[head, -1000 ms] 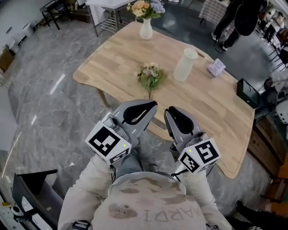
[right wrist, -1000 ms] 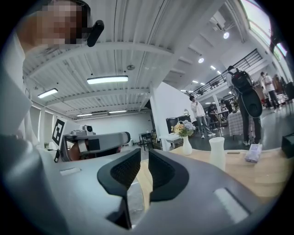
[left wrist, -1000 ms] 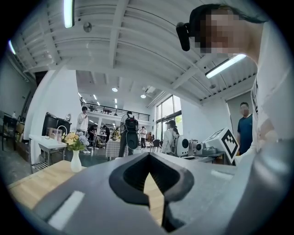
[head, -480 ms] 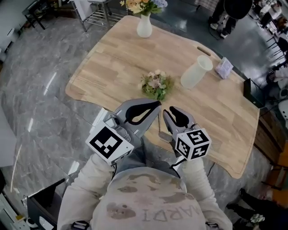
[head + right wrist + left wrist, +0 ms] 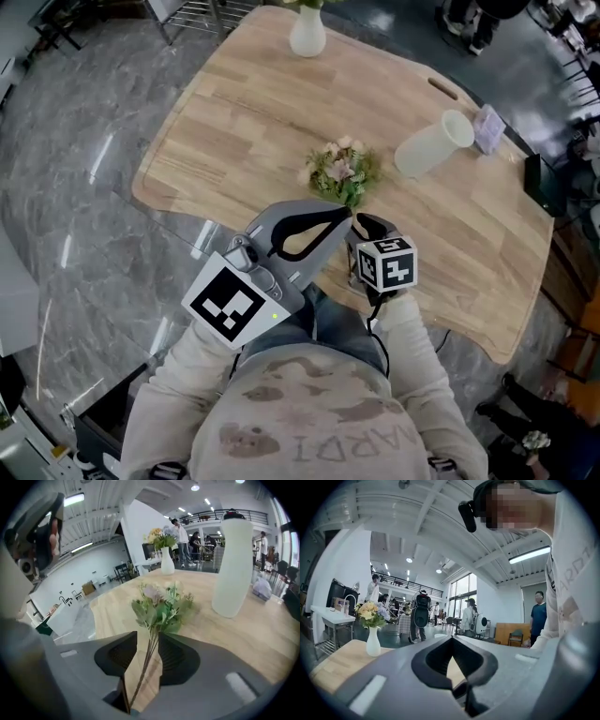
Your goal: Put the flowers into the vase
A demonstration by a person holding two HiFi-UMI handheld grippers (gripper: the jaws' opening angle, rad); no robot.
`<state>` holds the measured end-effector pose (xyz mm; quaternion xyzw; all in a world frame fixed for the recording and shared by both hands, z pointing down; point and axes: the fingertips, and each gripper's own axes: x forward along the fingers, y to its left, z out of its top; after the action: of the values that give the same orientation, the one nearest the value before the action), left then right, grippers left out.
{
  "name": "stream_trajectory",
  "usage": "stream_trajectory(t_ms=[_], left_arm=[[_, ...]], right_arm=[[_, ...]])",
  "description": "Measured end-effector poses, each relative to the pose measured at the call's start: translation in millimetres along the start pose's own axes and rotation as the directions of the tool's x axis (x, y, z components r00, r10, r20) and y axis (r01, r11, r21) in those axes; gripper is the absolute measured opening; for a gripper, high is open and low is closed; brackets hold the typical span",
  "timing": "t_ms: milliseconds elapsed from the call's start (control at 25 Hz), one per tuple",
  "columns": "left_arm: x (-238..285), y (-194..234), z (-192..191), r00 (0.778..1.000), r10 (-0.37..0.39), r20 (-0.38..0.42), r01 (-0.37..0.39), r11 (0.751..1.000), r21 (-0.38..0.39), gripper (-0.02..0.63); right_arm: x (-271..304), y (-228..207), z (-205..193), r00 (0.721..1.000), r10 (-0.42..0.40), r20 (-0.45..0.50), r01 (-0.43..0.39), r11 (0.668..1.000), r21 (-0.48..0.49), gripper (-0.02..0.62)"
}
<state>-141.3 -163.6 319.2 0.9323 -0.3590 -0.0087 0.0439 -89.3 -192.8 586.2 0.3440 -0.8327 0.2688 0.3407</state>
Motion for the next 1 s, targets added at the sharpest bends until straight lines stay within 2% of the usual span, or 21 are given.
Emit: stream_trajectory(t_ms=[120,360,600,760,1000], left_arm=[[0,7,-3,1.0,0.009,-0.002,-0.009,1.0,-0.02,0.0],[-4,20,-10,0.999,0.036,-0.014,-0.037,0.998,-0.051,0.0],[-9,22,-15,0.999,0.049,-0.025,-0.05,0.997,-0.054,0.0],[-11,23,-14,0.998,0.05,-0.026,-0.052,0.997,-0.054,0.0],[-13,23,-6,0.999,0.035,-0.012,-0.035,0.998,-0.043,0.0]], right_arm=[[23,-4,-15,0.997,0.0,-0.081,0.0,1.0,-0.001,0.183],[51,-8,-21,0.984,-0.037,-0.177,0.036,0.999,-0.009,0.172],[55,-19,-18,0.967,-0.101,-0.235,0.111,0.993,0.03,0.078],[52,-16,-7,0.978,-0.084,-0.189,0.096,0.994,0.052,0.051],[25,14,35,1.0,-0.001,-0.029,0.002,1.0,0.011,0.046]])
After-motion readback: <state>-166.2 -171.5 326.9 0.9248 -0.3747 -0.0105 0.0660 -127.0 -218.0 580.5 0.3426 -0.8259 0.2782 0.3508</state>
